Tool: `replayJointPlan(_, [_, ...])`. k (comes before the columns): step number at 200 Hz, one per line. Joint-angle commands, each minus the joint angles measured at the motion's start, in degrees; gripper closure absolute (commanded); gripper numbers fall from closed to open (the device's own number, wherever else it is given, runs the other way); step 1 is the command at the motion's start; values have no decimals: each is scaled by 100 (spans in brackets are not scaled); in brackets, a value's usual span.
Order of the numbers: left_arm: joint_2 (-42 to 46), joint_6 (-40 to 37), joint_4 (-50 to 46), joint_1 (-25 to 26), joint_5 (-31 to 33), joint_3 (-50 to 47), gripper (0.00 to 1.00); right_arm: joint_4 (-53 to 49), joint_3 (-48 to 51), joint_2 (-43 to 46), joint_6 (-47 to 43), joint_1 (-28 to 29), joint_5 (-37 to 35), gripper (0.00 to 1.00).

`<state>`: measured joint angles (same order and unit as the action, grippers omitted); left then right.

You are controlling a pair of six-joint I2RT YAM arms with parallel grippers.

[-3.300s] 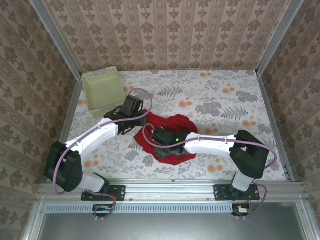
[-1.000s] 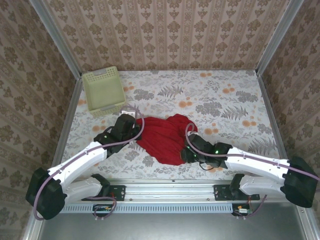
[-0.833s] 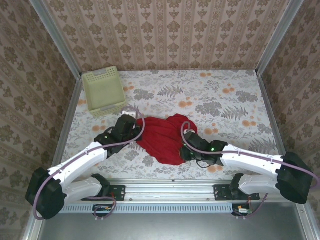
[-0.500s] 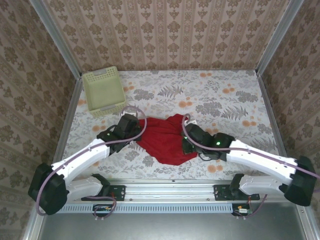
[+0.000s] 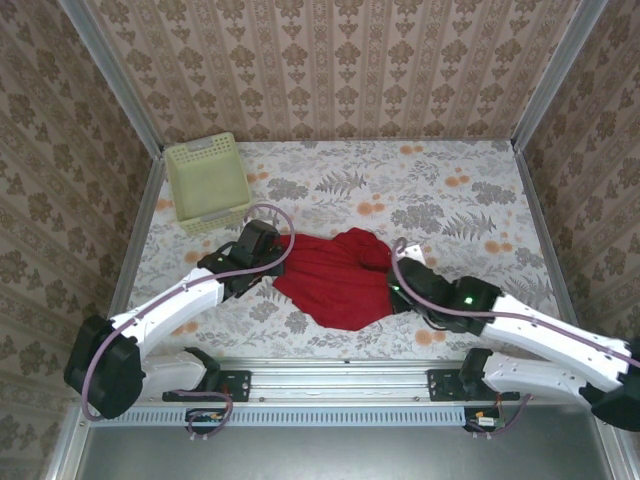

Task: Fold the inside-out t-shirt

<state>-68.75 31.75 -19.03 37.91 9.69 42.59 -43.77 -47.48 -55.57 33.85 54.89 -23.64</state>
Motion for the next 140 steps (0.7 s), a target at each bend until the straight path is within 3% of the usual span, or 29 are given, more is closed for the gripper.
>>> replayJointPlan(1, [-16, -155, -22, 40, 28, 88, 100, 141, -256, -589, 136, 0, 252, 100])
replayJointPlan(15, [0, -173, -22, 58, 35, 101, 100, 184, -612, -1104, 100, 13, 405, 86])
replayJointPlan(31, [37, -177, -53, 59, 99, 101, 100, 505, -812, -1455, -69, 62, 1071, 73])
replayJointPlan(46, [78, -191, -101, 58, 154, 97, 100, 888, -695, -1328, -60, 83, 1526, 64])
replayJointPlan(62, [116, -210, -130, 56, 183, 64, 100, 864, -456, -912, 71, 30, 1361, 55])
replayJointPlan(81, [147, -216, -127, 41, 220, 22, 100, 539, -23, -382, 272, -286, 1101, 51])
replayJointPlan(99, [160, -197, -110, 23, 219, 3, 100, 523, 590, -3, 518, -810, 1404, 51])
replayJointPlan(140, [152, -195, -98, 10, 215, -5, 100, 1975, 1900, 205, 916, -1057, 2404, 53])
